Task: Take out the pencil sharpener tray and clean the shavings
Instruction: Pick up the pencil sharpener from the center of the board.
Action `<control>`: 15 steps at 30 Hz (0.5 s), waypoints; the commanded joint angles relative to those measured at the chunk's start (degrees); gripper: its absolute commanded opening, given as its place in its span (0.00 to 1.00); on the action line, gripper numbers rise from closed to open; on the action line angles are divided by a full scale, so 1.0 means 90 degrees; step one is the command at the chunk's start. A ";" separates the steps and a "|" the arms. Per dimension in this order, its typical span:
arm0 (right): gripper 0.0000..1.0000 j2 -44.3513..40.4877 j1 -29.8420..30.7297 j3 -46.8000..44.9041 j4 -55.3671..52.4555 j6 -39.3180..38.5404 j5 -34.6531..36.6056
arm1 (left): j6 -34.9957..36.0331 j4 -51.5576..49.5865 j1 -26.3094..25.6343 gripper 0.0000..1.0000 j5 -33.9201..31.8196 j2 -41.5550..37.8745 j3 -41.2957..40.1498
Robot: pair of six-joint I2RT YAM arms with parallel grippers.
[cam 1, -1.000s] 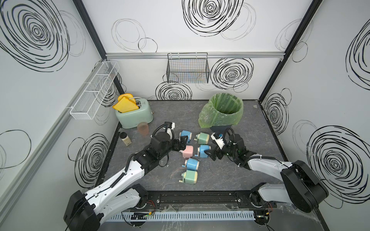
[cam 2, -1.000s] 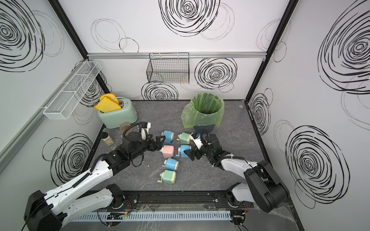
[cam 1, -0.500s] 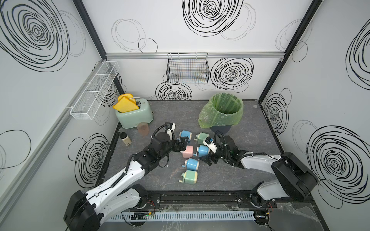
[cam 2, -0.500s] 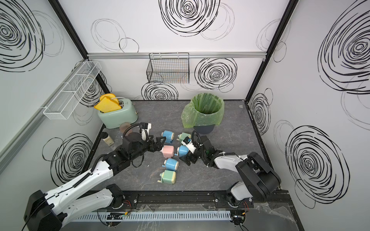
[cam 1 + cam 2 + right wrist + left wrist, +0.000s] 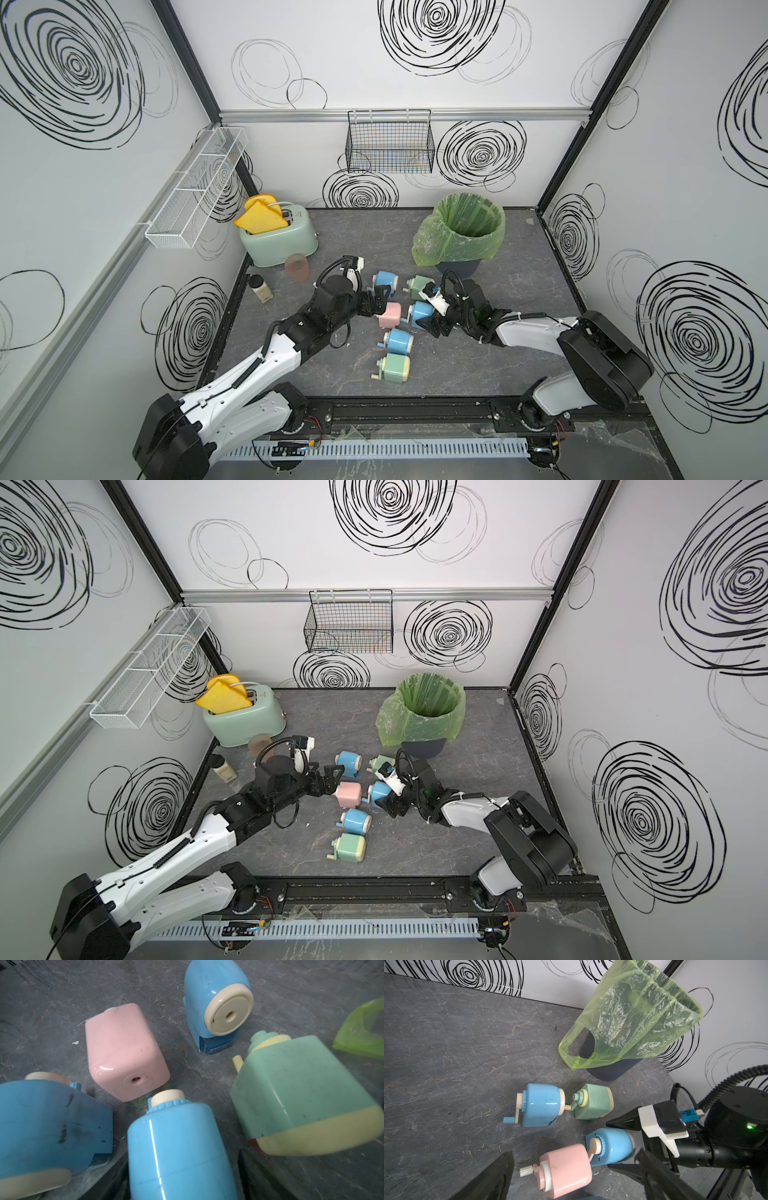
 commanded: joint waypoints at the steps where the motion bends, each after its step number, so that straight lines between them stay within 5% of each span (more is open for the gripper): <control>1: 0.72 0.0121 0.0014 0.0109 0.0007 -0.0318 -0.0302 | -0.0092 0.0273 0.0056 0.97 0.0066 0.0068 0.0003; 15: 0.39 -0.0566 0.0074 0.0405 -0.0757 -0.0399 -0.0439 | -0.0114 0.0376 0.0085 0.97 0.0394 0.0006 0.0052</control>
